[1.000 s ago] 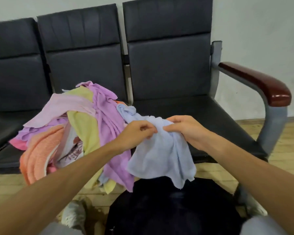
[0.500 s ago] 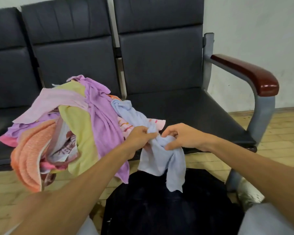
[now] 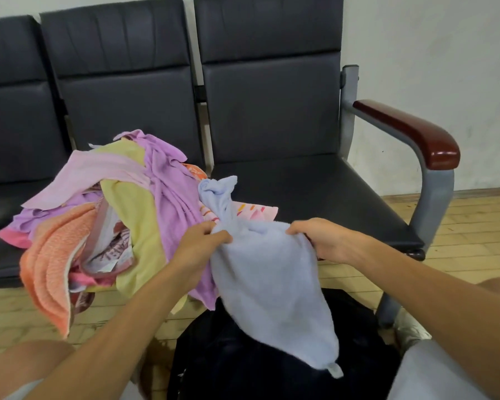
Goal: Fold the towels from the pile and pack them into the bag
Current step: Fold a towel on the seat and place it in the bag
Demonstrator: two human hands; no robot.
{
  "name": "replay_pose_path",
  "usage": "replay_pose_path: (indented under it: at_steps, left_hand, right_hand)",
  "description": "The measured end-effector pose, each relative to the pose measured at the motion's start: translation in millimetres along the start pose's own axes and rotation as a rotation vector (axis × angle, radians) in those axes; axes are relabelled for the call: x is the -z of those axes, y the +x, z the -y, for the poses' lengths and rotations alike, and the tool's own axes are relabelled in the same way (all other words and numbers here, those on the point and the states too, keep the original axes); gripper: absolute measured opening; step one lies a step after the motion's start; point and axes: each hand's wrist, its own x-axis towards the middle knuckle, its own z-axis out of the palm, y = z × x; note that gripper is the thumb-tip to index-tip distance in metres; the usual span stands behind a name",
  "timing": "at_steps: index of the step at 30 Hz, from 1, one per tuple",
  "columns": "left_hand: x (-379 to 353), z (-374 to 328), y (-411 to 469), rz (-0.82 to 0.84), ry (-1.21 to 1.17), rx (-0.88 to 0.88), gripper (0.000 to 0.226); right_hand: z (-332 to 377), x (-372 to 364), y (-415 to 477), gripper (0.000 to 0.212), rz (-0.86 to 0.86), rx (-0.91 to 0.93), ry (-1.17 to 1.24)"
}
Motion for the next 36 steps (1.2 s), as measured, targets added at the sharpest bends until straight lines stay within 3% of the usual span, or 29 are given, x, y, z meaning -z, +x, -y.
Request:
replay_pose_path:
  at_steps: [3,5,8,11,14,18,21,27,30,33,36]
  left_hand:
    - [5,-8,0,0.098,-0.215,0.172,0.031]
    - [5,-9,1,0.153,-0.294,0.214,0.033]
    - [2,-1,-1,0.169,-0.376,0.272,0.028]
    - [-7,11,-3,0.123,-0.313,0.307,0.024]
    - [-10,11,-4,0.017,-0.264,0.269,0.013]
    - [1,10,0,-0.05,-0.232,0.129,0.022]
    - [6,8,-2,-0.008,-0.329,0.172,0.032]
    - [6,2,-12,0.042,-0.423,0.181,0.029]
    - [1,4,-7,-0.083,-0.352,0.206,0.031]
    - [-2,3,-1,-0.145,-0.317,0.161,0.003]
    - [2,1,9,-0.182,-0.352,0.067,0.031]
  right_hand:
    - [0,-2,4,0.032,0.061,0.02,0.193]
    - [-2,-3,6,0.034,0.068,0.026,0.239]
    - [-5,-6,6,0.033,0.005,0.059,0.114]
    - [-5,-3,5,0.029,-0.004,0.064,0.061]
    - [-5,5,2,0.03,0.006,0.044,0.021]
    - [-7,17,1,0.037,0.032,-0.053,-0.153]
    - [-6,25,-7,0.041,0.146,-0.166,-0.216]
    - [-6,29,-21,0.035,0.205,-0.038,0.052]
    - [-5,28,-22,0.033,0.154,0.022,0.158]
    - [-3,31,-16,0.034,0.092,0.1,0.336]
    - [0,45,-8,0.036,-0.011,0.167,0.404]
